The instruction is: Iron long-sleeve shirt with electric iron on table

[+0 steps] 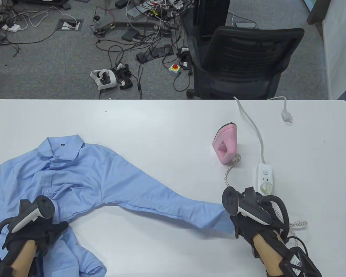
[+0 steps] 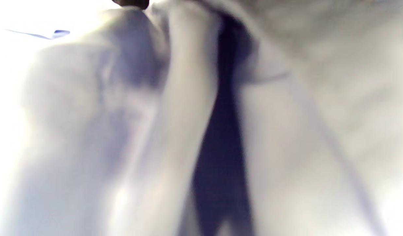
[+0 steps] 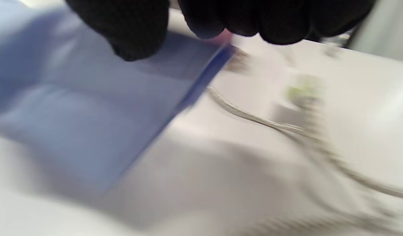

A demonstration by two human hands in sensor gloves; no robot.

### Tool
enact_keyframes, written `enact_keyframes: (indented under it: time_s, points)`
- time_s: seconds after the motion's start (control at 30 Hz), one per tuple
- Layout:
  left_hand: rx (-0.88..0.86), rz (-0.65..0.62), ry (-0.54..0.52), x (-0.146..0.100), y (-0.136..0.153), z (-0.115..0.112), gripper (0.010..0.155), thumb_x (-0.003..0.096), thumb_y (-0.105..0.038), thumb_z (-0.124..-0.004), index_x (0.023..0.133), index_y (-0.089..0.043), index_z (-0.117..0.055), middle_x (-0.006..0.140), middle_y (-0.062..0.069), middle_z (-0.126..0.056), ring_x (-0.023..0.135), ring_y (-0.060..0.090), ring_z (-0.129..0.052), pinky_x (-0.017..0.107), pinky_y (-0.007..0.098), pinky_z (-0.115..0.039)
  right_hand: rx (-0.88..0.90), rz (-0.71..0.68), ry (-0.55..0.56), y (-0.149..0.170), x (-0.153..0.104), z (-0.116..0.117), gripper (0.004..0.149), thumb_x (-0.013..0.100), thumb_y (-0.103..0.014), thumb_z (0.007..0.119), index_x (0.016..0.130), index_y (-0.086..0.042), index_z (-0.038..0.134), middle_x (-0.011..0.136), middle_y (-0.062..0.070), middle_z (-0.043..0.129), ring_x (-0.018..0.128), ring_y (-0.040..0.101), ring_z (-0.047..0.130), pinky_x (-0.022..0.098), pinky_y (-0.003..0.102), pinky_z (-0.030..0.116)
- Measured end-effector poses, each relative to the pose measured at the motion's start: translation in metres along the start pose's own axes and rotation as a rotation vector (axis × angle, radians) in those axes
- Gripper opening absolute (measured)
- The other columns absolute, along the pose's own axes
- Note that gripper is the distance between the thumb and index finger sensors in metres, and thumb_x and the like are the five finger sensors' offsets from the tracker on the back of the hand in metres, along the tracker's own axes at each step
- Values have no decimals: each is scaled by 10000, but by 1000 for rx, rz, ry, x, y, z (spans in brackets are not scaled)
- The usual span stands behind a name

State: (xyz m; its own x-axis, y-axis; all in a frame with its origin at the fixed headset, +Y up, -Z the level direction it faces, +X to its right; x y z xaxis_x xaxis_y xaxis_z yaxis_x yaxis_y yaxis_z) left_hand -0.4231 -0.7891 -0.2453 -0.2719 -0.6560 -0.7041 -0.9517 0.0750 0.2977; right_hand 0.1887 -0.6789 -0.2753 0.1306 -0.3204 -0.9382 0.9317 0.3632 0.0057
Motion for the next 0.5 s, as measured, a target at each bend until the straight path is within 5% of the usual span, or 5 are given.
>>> enact_keyframes:
  time_s: [0.13, 0.3, 0.43, 0.5]
  points:
    - [-57, -97, -103, -12, -19, 23, 814, 490, -759, -537, 1111, -327, -235, 1208, 88, -92, 1111, 409, -222, 739, 679, -226, -4, 98, 54, 15, 2, -2, 660, 361, -524, 676, 916, -183, 567, 890, 92, 572, 772, 354, 718, 564, 510, 680]
    - [-183, -298, -52, -14, -59, 37, 784, 506, -740, -537, 1114, -341, -243, 1210, 83, -87, 1115, 399, -214, 739, 679, -210, 402, -82, 59, -44, -12, 15, 735, 359, -608, 617, 946, -172, 540, 908, 116, 581, 705, 354, 785, 473, 471, 744]
    - [-177, -312, -119, -2, -78, 47, 776, 503, -723, -550, 1108, -346, -243, 1205, 67, -81, 1114, 380, -192, 733, 678, -187, 377, -135, -117, -103, -14, 60, 784, 345, -631, 605, 972, -170, 502, 964, 138, 531, 782, 390, 752, 519, 521, 726]
    - [-151, -313, -127, 7, -87, 49, 770, 502, -715, -556, 1104, -352, -240, 1201, 56, -77, 1110, 366, -155, 715, 678, -133, 304, -132, -190, -114, -10, 80, 794, 355, -641, 580, 988, -186, 428, 1005, 138, 400, 873, 397, 591, 605, 538, 626]
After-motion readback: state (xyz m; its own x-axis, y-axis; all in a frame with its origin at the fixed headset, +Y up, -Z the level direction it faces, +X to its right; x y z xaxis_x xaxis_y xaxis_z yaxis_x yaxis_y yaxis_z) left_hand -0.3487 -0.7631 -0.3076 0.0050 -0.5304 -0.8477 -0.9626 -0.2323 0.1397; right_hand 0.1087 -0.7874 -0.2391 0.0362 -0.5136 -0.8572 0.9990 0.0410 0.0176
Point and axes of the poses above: the tracker on the back of each hand, its own y axis roughly to the little-finger side, its own x axis roughly from the wrist to the fingertips, z = x × y, the point moved 5 cm from there along x, roughly from the wrist to the fingertips
